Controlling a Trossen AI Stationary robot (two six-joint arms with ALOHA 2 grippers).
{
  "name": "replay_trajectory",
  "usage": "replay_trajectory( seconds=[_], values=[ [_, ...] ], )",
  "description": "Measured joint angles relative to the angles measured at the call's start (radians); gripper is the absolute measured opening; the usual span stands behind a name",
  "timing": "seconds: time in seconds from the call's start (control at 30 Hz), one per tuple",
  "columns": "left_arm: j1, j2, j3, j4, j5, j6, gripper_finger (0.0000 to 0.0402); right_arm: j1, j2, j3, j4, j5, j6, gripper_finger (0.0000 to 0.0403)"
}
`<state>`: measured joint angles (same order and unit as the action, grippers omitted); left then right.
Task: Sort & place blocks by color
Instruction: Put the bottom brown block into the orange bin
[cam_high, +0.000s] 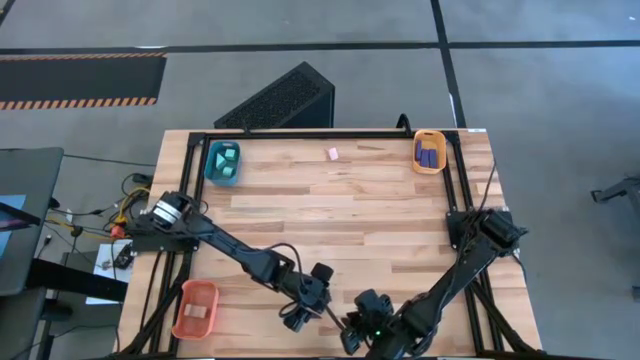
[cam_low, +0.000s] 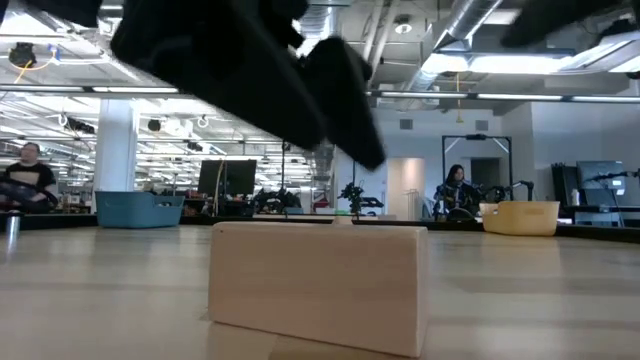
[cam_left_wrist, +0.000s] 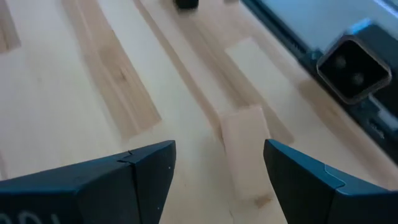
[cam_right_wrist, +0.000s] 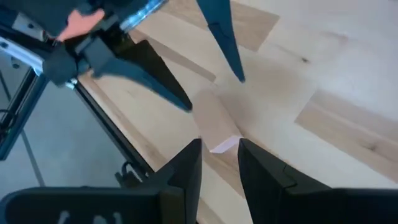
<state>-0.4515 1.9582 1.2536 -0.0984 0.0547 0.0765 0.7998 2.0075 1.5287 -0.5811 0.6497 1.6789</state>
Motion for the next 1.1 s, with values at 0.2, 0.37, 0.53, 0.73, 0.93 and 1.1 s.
replay_trajectory(
  seconds=[0.2, 0.37, 0.53, 0.73, 0.93, 1.1],
  values=[
    [0.000, 0.057, 0.000, 0.035, 0.012, -0.025, 0.0234, -0.011, 0.003, 0.000, -0.024, -0.075, 0.014, 0.0128],
    [-0.013, 0.063, 0.000, 0.045, 0.010, -0.084, 0.0229, -0.010, 0.003, 0.000, -0.038, -0.101, 0.026, 0.0128],
    [-0.026, 0.087, 0.002, 0.076, 0.023, -0.122, 0.0199, -0.010, 0.002, 0.000, -0.047, -0.104, -0.009, 0.0128],
    [-0.048, 0.126, -0.005, 0.082, 0.000, -0.130, 0.0168, 0.008, 0.001, 0.000, -0.061, -0.104, -0.012, 0.0128],
    [-0.047, 0.123, -0.001, 0.081, -0.011, -0.141, 0.0167, 0.021, 0.000, 0.000, -0.087, -0.096, -0.012, 0.0127],
    [-0.048, 0.123, -0.001, 0.086, -0.010, -0.137, 0.0167, 0.025, 0.000, 0.000, -0.097, -0.078, -0.012, 0.0127]
  ],
)
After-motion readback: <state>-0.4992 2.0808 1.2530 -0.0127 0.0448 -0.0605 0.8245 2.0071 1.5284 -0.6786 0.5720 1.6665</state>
